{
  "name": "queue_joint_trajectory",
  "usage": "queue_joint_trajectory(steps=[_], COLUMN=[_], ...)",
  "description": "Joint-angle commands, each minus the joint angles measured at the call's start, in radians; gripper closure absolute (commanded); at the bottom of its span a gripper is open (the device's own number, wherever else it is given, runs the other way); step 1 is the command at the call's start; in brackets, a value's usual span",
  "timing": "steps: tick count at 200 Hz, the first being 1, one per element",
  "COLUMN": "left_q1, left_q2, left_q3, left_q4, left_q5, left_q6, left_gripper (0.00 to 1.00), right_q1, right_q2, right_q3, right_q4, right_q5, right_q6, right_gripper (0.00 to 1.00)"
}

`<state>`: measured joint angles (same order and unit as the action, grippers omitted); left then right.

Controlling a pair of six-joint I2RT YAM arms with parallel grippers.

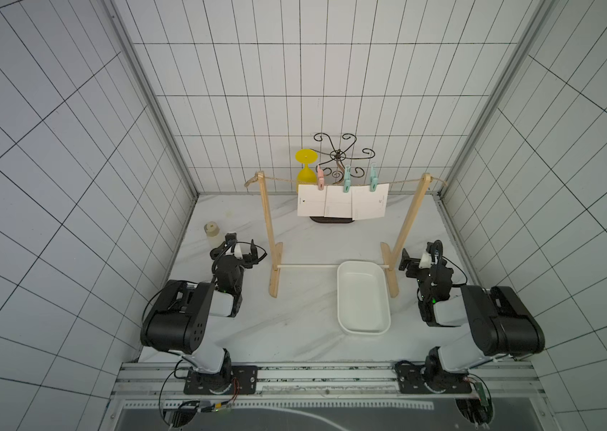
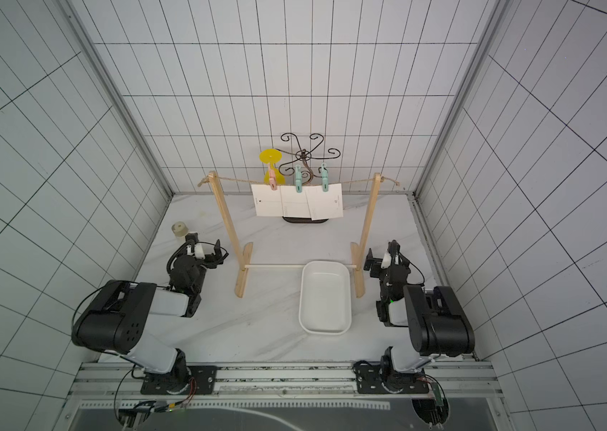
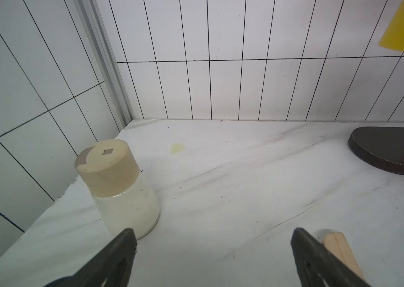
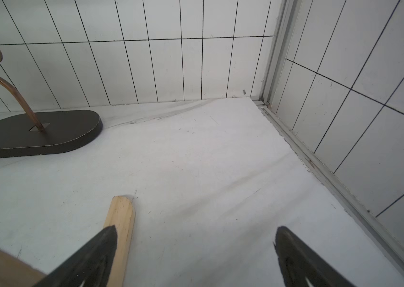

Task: Remove the postcards from the strings
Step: Pinch the postcard on the clothesline.

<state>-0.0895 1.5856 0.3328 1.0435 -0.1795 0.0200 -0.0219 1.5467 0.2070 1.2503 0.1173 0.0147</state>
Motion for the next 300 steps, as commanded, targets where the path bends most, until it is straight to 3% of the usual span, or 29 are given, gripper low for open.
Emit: queue_joint_trajectory(steps=[1, 232, 256, 300], left_q1=[0.002, 0.002, 0.002, -0.012], left_q2=[0.005, 0.008, -0.016, -0.207], left_q3=[0.008, 0.008, 0.012, 0.075], left_q4=[0.016, 0.02, -0.002, -0.29], left_q5=[0.032, 0.025, 0.016, -0.084], left_q6=[0.022, 0.017, 0.012, -0.02], left_gripper=[0.03, 0.03, 0.13, 0.31], right_q1=[-0.01, -0.01, -0.009, -0.006], right_q2=[0.0, 0.0, -0.019, -0.238], right_q3=[0.042, 0.042, 0.038, 0.114], right_q4=[0.023, 0.025, 0.018, -0.308], right_q5=[-0.002, -0.002, -0.015, 0.1], right_q6=[-0.009, -0.009, -0.011, 0.058], right_gripper=[0.0, 0.0, 0.0, 0.04])
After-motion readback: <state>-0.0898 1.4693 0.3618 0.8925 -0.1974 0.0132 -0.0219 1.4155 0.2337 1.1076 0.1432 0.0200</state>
